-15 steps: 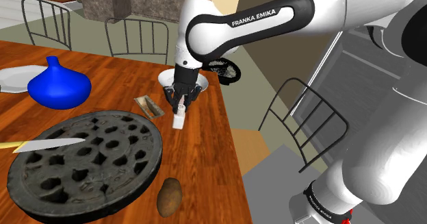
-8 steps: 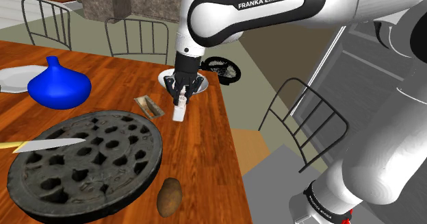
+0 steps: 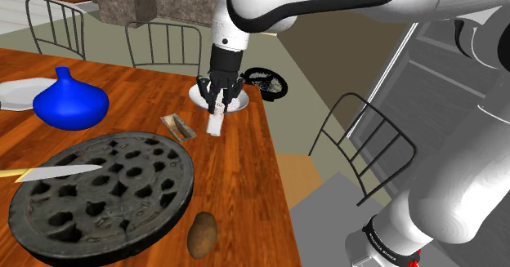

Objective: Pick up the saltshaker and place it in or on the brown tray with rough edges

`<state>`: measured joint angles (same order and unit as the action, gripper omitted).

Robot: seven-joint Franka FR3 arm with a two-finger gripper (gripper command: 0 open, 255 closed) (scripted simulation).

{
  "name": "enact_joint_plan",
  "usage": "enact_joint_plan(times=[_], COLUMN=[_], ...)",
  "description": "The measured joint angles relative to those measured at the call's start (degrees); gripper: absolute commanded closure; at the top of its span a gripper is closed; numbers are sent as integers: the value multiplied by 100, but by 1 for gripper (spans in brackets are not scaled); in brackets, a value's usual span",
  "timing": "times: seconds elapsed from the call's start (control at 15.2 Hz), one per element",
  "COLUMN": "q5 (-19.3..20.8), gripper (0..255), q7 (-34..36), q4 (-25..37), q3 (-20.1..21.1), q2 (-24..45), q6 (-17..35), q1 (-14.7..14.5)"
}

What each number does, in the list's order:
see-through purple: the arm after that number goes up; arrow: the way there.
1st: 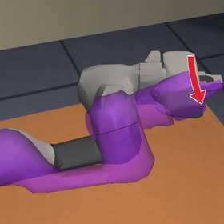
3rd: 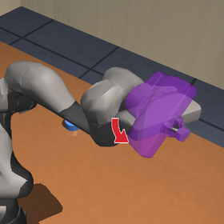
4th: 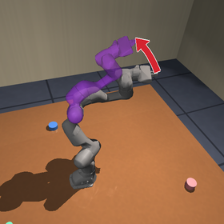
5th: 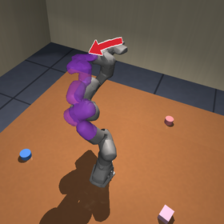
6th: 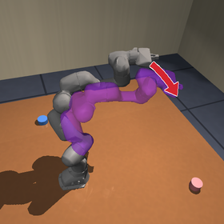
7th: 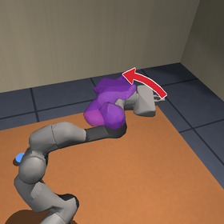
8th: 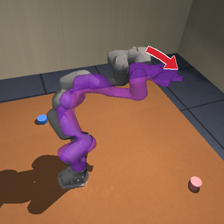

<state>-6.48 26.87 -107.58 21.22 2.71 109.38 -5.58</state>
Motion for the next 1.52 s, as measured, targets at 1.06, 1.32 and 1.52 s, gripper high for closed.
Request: enact_joint_plan(times=[1.06,1.32,1.52], q5=[1212,1177,1165], gripper=[255,255,255], q7=[383,378,377], q4=[6396,5755,5403], q3=[-236,-220,-215], q2=[4041,3850,3790], q6=[-2460,-2019,-1733], q1=[-935,-826,-781])
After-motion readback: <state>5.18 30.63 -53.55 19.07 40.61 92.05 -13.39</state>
